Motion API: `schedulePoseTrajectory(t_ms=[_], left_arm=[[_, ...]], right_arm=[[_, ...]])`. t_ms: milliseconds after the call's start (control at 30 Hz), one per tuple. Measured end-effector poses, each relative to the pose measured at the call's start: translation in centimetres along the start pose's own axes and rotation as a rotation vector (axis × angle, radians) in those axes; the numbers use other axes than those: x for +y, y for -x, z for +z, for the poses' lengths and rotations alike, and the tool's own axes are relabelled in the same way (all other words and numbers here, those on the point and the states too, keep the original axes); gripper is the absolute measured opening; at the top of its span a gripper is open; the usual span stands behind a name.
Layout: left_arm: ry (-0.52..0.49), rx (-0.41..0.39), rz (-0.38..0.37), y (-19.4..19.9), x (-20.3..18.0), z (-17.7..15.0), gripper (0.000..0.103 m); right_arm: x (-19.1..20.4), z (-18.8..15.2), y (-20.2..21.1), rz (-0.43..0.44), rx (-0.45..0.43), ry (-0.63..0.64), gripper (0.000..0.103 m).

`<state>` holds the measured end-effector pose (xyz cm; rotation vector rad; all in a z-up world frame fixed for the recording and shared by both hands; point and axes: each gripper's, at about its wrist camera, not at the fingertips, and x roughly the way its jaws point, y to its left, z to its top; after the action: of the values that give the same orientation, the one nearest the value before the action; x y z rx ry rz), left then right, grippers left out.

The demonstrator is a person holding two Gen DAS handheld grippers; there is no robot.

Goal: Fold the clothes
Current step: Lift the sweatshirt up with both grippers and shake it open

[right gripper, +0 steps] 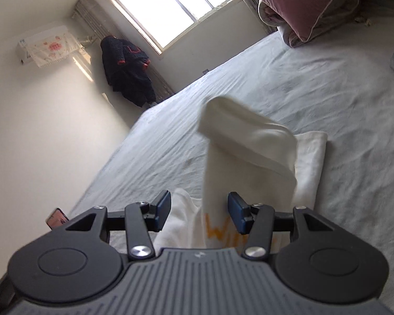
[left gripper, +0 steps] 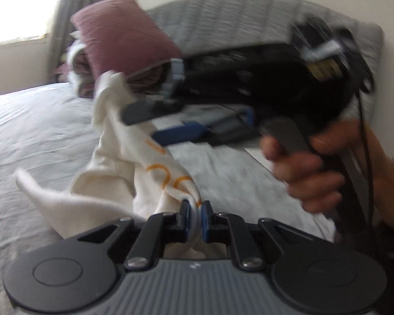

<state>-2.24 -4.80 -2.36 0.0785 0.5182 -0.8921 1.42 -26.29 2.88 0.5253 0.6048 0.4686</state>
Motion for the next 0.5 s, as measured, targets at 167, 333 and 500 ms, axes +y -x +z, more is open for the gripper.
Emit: schedulePoseTrajectory(t_ms=[167, 333, 500], left_arm=[[-0.032, 0.063, 0.001, -0.3, -0.2, 0.1, 0.012], [0.071, 0.035, 0.005, 0.9, 1.4, 1.4, 0.037], [0.146, -0.041, 0.142, 2.6, 3.3, 2.0, 0.065]], right_arm=[[-1.1, -0.4, -1.8, -0.246, 0.063, 0.055, 0.021], [-3.0, 0.2, -1.9, -0.270, 0.077, -0.014, 0.015], [-2.8, 0.1, -1.4, -0.262, 0.069, 0.027, 0.015]])
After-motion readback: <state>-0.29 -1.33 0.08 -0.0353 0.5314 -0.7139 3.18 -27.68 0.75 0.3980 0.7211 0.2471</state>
